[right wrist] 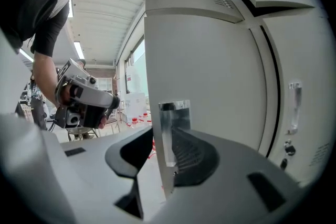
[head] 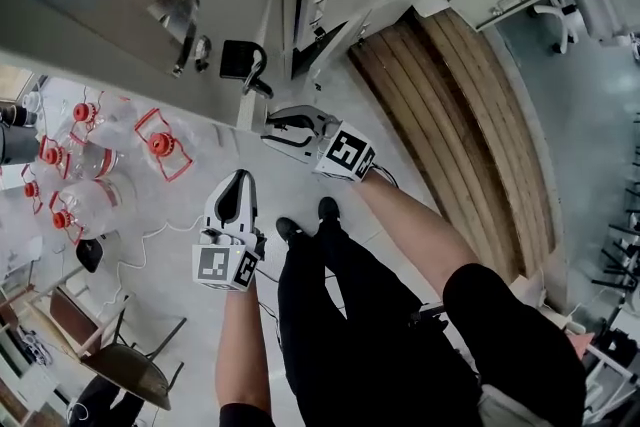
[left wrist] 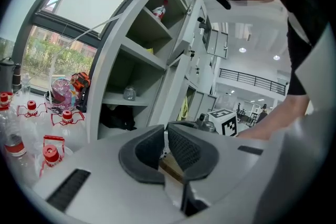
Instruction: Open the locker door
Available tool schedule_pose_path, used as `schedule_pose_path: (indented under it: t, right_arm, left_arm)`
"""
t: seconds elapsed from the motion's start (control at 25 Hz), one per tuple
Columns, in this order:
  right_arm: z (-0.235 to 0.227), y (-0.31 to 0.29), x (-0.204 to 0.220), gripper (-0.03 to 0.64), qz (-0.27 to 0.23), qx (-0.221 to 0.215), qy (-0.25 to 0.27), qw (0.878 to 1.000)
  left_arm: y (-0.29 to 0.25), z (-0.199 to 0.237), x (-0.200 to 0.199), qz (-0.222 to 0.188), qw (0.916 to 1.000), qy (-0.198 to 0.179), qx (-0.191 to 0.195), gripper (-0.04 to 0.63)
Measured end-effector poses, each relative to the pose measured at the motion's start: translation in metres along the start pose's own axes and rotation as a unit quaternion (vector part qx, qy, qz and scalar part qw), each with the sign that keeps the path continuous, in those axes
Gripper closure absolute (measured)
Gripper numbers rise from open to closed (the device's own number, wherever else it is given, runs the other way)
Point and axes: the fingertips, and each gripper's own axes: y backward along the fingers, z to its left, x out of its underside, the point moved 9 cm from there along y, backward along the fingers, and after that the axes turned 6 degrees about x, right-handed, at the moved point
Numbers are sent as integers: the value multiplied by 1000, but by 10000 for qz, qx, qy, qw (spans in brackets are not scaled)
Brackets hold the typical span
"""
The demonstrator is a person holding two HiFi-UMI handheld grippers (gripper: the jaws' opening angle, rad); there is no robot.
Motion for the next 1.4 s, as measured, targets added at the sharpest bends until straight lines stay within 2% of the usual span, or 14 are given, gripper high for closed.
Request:
schedule_pose_path:
  t: [0.32, 0.96, 1.2, 1.4]
  right_arm:
    - [1, 10, -2, 497, 74, 35, 33, 10000]
    - [4, 36, 3, 500, 162, 557, 101, 9983]
    - [1, 54, 3, 499, 287, 651, 232, 9972]
    - [-8, 83, 10, 509, 233, 683, 118, 9973]
  left_arm:
    - [-16, -4, -2, 58, 9998, 135, 119, 575]
    - [-25, -1, -3, 178, 9991, 26, 385, 575]
    - [-25, -13, 3, 319, 9980, -55, 536, 575]
    - [-31, -31, 9, 307, 9988, -40, 387, 575]
